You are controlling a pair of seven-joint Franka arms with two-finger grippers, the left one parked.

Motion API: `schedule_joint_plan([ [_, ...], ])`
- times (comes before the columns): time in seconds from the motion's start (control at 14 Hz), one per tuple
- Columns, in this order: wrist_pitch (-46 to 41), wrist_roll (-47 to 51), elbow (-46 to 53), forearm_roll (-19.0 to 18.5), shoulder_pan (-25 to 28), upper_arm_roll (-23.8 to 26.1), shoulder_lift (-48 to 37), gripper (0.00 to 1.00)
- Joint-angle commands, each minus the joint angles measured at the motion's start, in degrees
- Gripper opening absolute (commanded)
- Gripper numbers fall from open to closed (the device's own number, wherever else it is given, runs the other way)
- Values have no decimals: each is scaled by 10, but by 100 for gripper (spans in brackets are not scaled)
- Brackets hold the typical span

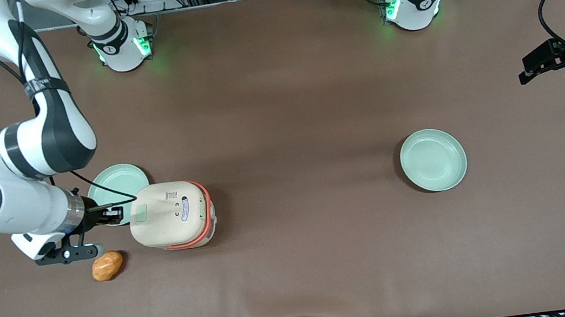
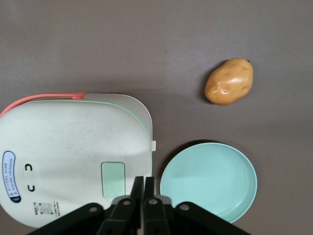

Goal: Press rice cooker button with right arm
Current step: 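Press down on the rice cooker's lid button with the closed right gripper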

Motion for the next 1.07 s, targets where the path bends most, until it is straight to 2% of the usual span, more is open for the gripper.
schedule_joint_plan([
  [0.0, 1, 5, 3, 7, 9, 0, 10, 0],
  [0.29, 7, 6, -16, 7, 18, 0, 15, 0],
  [0.5, 9, 6, -22, 23, 22, 0, 15, 0],
  [1.0, 34, 5, -36, 23, 28, 0, 22, 0],
])
